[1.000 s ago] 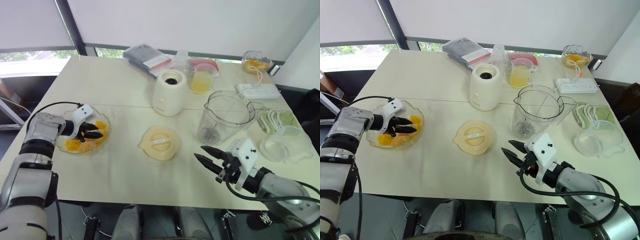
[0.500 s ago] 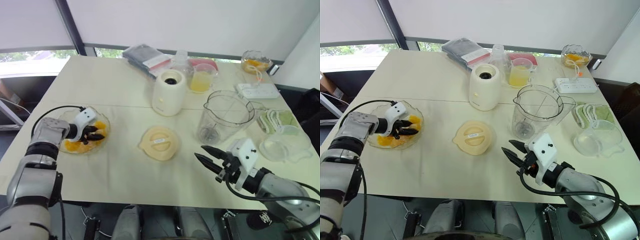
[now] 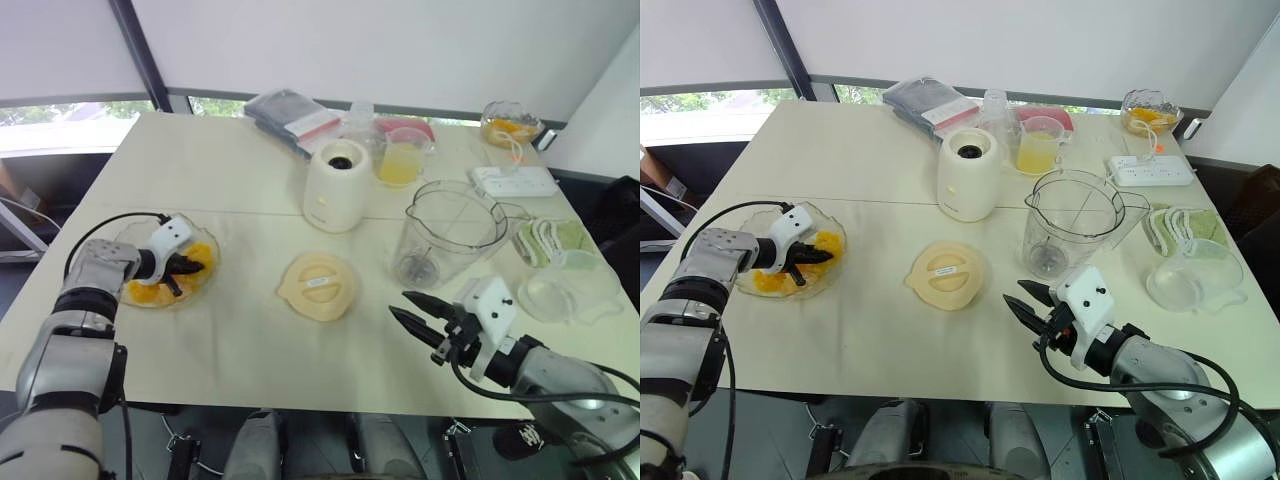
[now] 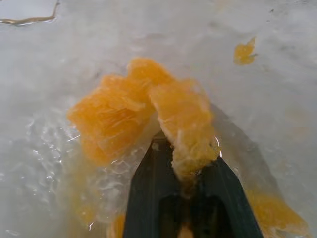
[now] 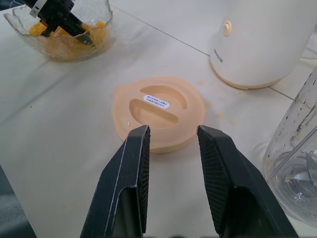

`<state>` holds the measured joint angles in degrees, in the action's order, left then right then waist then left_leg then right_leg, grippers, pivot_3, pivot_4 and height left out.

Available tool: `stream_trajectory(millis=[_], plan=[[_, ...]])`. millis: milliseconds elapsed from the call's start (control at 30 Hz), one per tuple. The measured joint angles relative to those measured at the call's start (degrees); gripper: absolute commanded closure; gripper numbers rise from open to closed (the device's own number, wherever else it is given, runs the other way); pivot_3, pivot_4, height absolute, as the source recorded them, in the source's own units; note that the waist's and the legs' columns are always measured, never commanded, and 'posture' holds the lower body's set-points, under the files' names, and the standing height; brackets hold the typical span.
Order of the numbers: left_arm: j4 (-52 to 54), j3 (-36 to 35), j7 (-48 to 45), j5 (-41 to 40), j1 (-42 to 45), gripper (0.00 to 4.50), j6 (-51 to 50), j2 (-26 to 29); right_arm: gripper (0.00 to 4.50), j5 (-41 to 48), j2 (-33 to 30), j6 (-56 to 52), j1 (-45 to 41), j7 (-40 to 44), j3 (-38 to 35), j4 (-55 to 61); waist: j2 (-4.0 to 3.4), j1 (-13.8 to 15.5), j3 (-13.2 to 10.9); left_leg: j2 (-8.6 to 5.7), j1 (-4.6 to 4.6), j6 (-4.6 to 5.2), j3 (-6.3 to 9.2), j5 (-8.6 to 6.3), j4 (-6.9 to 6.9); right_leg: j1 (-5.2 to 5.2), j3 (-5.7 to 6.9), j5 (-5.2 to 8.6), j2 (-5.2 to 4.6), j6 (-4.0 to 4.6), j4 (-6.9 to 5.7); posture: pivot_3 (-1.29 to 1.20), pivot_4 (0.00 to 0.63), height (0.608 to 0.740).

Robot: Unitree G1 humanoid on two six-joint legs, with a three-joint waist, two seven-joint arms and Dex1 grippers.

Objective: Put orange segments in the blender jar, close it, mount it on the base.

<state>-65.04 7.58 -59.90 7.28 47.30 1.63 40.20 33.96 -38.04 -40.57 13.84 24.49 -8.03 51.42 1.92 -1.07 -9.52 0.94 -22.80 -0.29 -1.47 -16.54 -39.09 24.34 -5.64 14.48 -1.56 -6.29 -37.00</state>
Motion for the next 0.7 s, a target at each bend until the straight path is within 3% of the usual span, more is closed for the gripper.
stream_trajectory(millis=[333, 700], plan=[[-0.19, -1.09, -0.92, -0.73, 0.01, 4.35, -0.23, 0.04, 2.96, -0.1, 0.0, 0.0, -0.49, 0.11, 0.0, -0.01, 0.0, -0.04, 0.01, 0.0, 0.0, 0.0, 0.0, 0.0, 0.0, 0.0, 0.0, 0.0, 0.01, 0.0, 0.0, 0.0, 0.15, 0.74], [2.07, -10.58, -1.37, -8.84, -3.36, 4.35, -0.99, 1.27, 2.96, -1.06, -0.02, 0.11, -2.3, 1.68, 0.79, -1.72, 0.04, 0.06, -0.02, 0.01, -0.04, 0.0, 0.01, 0.0, 0.0, 0.01, 0.01, -0.06, -0.03, -0.11, 0.02, 0.0, 0.15, 0.74]])
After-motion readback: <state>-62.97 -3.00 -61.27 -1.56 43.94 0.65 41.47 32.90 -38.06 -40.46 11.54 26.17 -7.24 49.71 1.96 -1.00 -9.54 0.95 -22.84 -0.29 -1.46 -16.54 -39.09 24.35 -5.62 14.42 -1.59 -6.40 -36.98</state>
